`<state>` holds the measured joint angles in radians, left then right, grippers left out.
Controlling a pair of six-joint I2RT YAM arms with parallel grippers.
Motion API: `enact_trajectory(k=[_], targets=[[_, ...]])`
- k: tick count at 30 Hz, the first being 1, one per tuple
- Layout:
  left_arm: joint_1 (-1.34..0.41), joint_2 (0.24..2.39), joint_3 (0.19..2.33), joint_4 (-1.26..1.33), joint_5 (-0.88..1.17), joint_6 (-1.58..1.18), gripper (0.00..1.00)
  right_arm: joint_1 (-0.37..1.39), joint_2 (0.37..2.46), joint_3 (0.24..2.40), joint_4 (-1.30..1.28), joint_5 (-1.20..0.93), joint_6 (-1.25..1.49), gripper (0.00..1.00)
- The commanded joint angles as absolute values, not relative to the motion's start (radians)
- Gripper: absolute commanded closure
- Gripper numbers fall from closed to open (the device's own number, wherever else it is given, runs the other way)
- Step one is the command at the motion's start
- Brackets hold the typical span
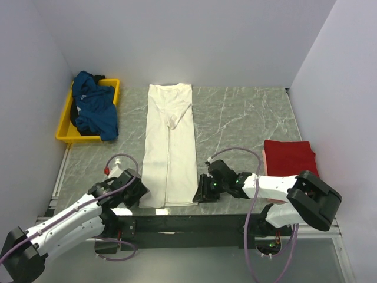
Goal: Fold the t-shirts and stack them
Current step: Fold the tshirt
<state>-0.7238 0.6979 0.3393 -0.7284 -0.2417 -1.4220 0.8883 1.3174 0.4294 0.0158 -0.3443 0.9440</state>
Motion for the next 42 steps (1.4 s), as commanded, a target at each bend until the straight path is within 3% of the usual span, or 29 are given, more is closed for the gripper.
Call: enact_trajectory(k=[1,8,13,20,23,26,28,42], targets=[[-0.736,0.692,0.318,-0.723,-0.210,-1.437,0.36,0.897,1.336,0.410,0.063,-0.351,0.960,0.61],[-0.750,0.635,0.276,-0.592,-0.077,-1.345,0.39,0.836,1.296,0.426,-0.057,-0.333,0.872,1.00],[-0.761,0.646,0.290,-0.606,-0.061,-1.327,0.38,0.652,1.214,0.382,-0.153,-0.410,0.763,1.00],[-0.810,0.661,0.291,-0.657,-0.051,-1.380,0.38,0.637,1.154,0.338,-0.184,-0.459,0.724,1.00],[-0.830,0.646,0.276,-0.650,-0.035,-1.406,0.44,0.653,1.157,0.321,-0.155,-0.486,0.742,1.00],[-0.851,0.632,0.267,-0.679,-0.028,-1.439,0.64,0.686,1.144,0.316,-0.146,-0.489,0.764,1.00],[-0.865,0.623,0.264,-0.695,-0.023,-1.454,0.69,0.699,1.129,0.314,-0.146,-0.491,0.779,1.00],[-0.965,0.677,0.282,-0.724,-0.009,-1.508,0.68,0.706,1.078,0.299,-0.167,-0.495,0.782,1.00]])
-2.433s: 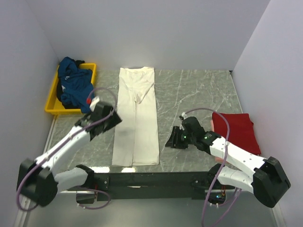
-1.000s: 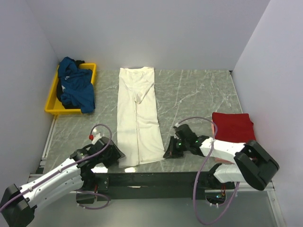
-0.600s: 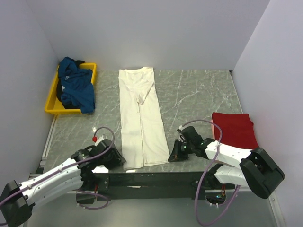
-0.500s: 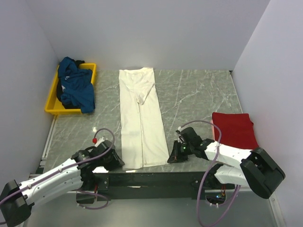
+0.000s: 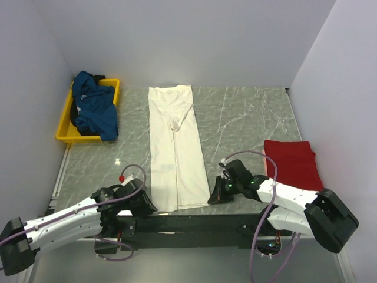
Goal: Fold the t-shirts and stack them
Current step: Fold the tshirt
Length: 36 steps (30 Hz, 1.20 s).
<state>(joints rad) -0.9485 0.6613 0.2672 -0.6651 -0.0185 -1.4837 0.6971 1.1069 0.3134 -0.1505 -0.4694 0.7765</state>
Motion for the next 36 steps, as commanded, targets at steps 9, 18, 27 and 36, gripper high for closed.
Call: enact_trajectory(k=[9,18,27,36], targets=[[-0.974,0.695,0.360,-0.720,-0.058,-1.477,0.80,0.729,1.023,0.295,-0.172,-0.497,0.813,1.00],[-0.976,0.718,0.376,-0.672,-0.023,-1.447,0.99,0.738,0.980,0.295,-0.184,-0.492,0.836,1.00],[-0.995,0.709,0.469,-0.727,0.006,-1.407,1.00,0.851,0.841,0.293,-0.251,-0.443,0.937,1.00],[-0.993,0.756,0.598,-0.709,-0.138,-1.281,1.00,0.856,0.882,0.437,-0.356,-0.310,0.856,1.00]])
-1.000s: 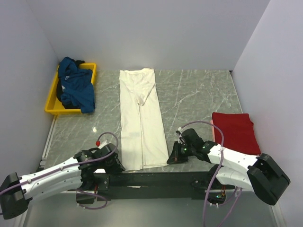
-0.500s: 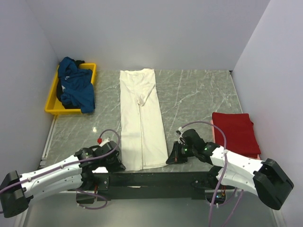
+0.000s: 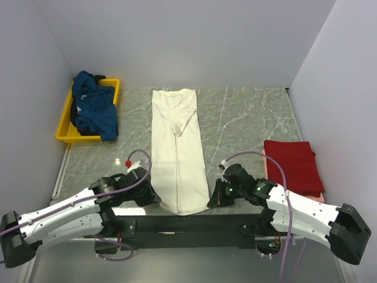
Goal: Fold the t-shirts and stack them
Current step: Fold the tshirt
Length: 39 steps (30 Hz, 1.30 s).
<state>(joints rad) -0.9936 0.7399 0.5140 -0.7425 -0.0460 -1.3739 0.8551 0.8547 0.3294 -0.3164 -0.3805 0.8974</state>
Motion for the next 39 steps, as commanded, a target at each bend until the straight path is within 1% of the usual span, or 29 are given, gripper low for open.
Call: enact_trajectory(k=[1,6,8,11,14,19,29,33,39], targets=[[-0.988,0.796,0.613,-0.697,-0.149,-1.264,1.00,0.853,0.897,0.460,-0.357,-0.296,0.847,1.00],[-0.922,0.954,0.739,-0.631,-0.204,-1.134,1.00,0.818,1.058,0.636,-0.339,-0.238,0.787,1.00],[-0.875,1.006,0.759,-0.591,-0.221,-1.097,1.00,0.779,1.133,0.699,-0.313,-0.239,0.772,1.00],[-0.793,1.045,0.781,-0.539,-0.218,-1.071,1.00,0.720,1.234,0.765,-0.270,-0.238,0.762,1.00],[-0.717,1.086,0.802,-0.477,-0.219,-1.052,1.00,0.663,1.342,0.825,-0.219,-0.282,0.768,1.00],[-0.637,1.195,0.870,-0.431,-0.238,-1.043,1.00,0.609,1.492,0.954,-0.195,-0.282,0.767,1.00],[-0.496,1.348,0.914,-0.287,-0.203,-1.058,1.00,0.496,1.693,1.118,-0.175,-0.330,0.767,1.00],[-0.472,1.454,0.983,-0.287,-0.187,-1.049,1.00,0.459,1.743,1.158,-0.167,-0.351,0.765,1.00],[-0.434,1.548,1.048,-0.285,-0.183,-1.060,1.00,0.407,1.809,1.213,-0.160,-0.394,0.767,1.00]])
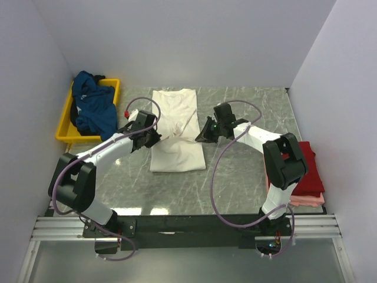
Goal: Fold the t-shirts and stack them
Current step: Fold the tshirt
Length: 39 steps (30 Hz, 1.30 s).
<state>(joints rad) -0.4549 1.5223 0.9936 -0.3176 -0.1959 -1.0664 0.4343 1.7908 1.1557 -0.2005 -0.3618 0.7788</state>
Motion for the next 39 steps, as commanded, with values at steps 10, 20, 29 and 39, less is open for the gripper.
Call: enact_trajectory(k=[10,20,29,39], targets=[[-0.379,1.657,1.140,-0.293,-0.163,-1.042,1.00,0.374,1.905,1.296,-0.169,-0.429,0.761,1.00],[-0.328,1.727,1.143,-0.245,-0.112,-1.005,1.00,0.322,1.959,1.315,-0.161,-0.449,0.764,1.00],[-0.310,1.746,1.149,-0.204,-0.084,-0.982,0.90,0.310,2.011,1.373,-0.189,-0.471,0.738,1.00],[-0.301,1.672,1.192,-0.227,-0.103,-0.919,0.38,0.296,1.993,1.439,-0.262,-0.457,0.696,0.58]])
